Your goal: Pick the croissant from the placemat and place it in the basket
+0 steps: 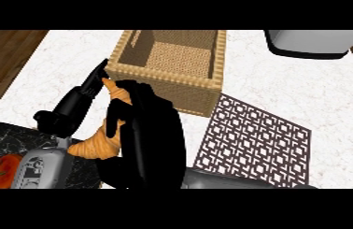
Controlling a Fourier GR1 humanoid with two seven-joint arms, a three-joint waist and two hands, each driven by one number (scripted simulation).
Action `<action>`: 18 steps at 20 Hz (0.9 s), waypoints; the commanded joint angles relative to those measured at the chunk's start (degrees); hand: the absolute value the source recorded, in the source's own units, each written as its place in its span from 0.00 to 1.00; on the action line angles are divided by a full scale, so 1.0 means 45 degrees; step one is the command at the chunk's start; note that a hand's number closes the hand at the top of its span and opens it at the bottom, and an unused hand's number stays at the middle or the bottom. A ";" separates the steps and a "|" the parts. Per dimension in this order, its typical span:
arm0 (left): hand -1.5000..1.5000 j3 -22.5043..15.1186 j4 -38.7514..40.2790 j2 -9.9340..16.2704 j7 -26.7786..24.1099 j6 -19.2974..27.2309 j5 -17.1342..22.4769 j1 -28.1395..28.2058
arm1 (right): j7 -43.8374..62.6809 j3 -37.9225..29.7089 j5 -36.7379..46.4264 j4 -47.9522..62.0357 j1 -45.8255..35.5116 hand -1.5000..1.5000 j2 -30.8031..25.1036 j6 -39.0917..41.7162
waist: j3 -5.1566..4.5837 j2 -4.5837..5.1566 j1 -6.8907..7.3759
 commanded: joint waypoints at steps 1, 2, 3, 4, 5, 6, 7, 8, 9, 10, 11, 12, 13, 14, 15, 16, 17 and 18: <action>0.50 0.0000 0.0117 -0.0119 0.0044 0.0062 0.0036 -0.0106 | 0.2915 -0.0980 -0.0089 0.1147 -0.1925 1.00 0.0162 -0.0311 | 0.0000 0.0084 -0.0011; 0.50 -0.0036 -0.0061 -0.0022 0.0197 -0.0015 0.0019 -0.0080 | 0.3234 -0.1030 -0.0102 0.1160 -0.2293 1.00 0.0162 -0.0365 | 0.0009 0.0030 0.0033; 0.50 -0.0025 0.0079 0.0070 0.0099 -0.0066 -0.0033 -0.0276 | 0.3246 -0.1128 -0.0289 0.1640 -0.2414 1.00 0.0162 -0.0568 | 0.0000 0.0100 0.0107; 0.50 -0.0072 0.0152 -0.0116 -0.0060 0.0007 -0.0005 -0.0071 | 0.3325 -0.1599 -0.0421 0.1806 -0.2995 1.00 0.0161 -0.0371 | -0.0003 0.0096 0.0081; 0.50 -0.0030 -0.0070 -0.0056 0.0014 -0.0036 0.0062 -0.0101 | 0.3384 -0.1710 -0.0209 0.2307 -0.3317 1.00 0.0161 -0.0434 | 0.0013 0.0090 -0.0007; 0.50 -0.0044 0.0221 -0.0102 0.0023 0.0115 -0.0096 -0.0382 | 0.3452 -0.2091 -0.0504 0.2593 -0.3756 1.00 0.0161 -0.0210 | -0.0004 0.0125 0.0025; 0.50 -0.0074 0.0267 -0.0085 -0.0133 0.0123 -0.0174 -0.0297 | 0.3359 -0.2194 -0.0485 0.3277 -0.4034 1.00 0.0161 -0.0398 | -0.0003 0.0180 0.0069; 0.50 -0.0292 -0.0008 -0.0234 -0.0333 0.0141 -0.0260 0.0192 | 0.3507 -0.2410 -0.0312 0.3511 -0.4230 1.00 0.0161 -0.0724 | 0.0004 0.0134 0.0161; 0.50 0.0047 0.0125 0.0153 -0.0220 -0.0227 0.0073 -0.0047 | 0.3412 -0.2737 -0.0207 0.4043 -0.4586 1.00 0.0161 -0.0733 | 0.0004 0.0171 0.0120; 0.50 -0.0249 0.0242 -0.0363 -0.0087 0.0319 -0.0279 -0.0279 | 0.3288 -0.3122 -0.0366 0.4349 -0.5149 1.00 0.0161 -0.0829 | 0.0007 0.0206 0.0078; 0.50 -0.0252 0.0131 -0.0222 -0.0350 0.0137 -0.0243 -0.0110 | 0.3307 -0.3499 -0.0159 0.4732 -0.5273 1.00 0.0161 -0.1074 | 0.0010 0.0199 0.0059; 0.50 0.0071 0.0029 0.0120 -0.0202 -0.0203 0.0113 0.0199 | 0.3331 -0.3506 0.0066 0.5149 -0.5416 1.00 0.0162 -0.1529 | 0.0007 0.0199 0.0306; 0.50 0.0045 0.0073 0.0012 -0.0108 -0.0177 0.0176 -0.0249 | 0.2923 -0.4087 0.0099 0.5658 -0.5662 1.00 0.0162 -0.1758 | 0.0018 0.0262 0.0117; 0.50 0.0016 0.0103 0.0066 -0.0021 -0.0108 0.0017 -0.0052 | 0.3252 -0.4075 0.0219 0.5889 -0.5905 1.00 0.0162 -0.1712 | 0.0019 0.0218 0.0095; 0.50 -0.0099 -0.0055 -0.0167 0.0152 0.0145 -0.0085 -0.0179 | 0.3470 -0.4300 -0.0063 0.5864 -0.6196 1.00 0.0162 -0.1424 | 0.0030 0.0164 -0.0031; 0.50 -0.0189 -0.0244 -0.0258 -0.0008 0.0266 -0.0199 0.0022 | 0.2896 -0.4868 0.0243 0.6522 -0.6427 1.00 0.0162 -0.1675 | 0.0037 0.0198 -0.0119; 0.50 -0.0038 -0.0392 0.0044 0.0470 0.0101 -0.0116 -0.0155 | 0.3260 -0.4596 0.0219 0.6833 -0.6579 1.00 0.0162 -0.1853 | 0.0036 0.0187 0.0020; 0.50 -0.0182 -0.0186 -0.0173 0.0213 0.0272 -0.0284 0.0007 | 0.3394 -0.4941 0.0218 0.7046 -0.7166 1.00 0.0163 -0.1466 | 0.0029 0.0176 -0.0102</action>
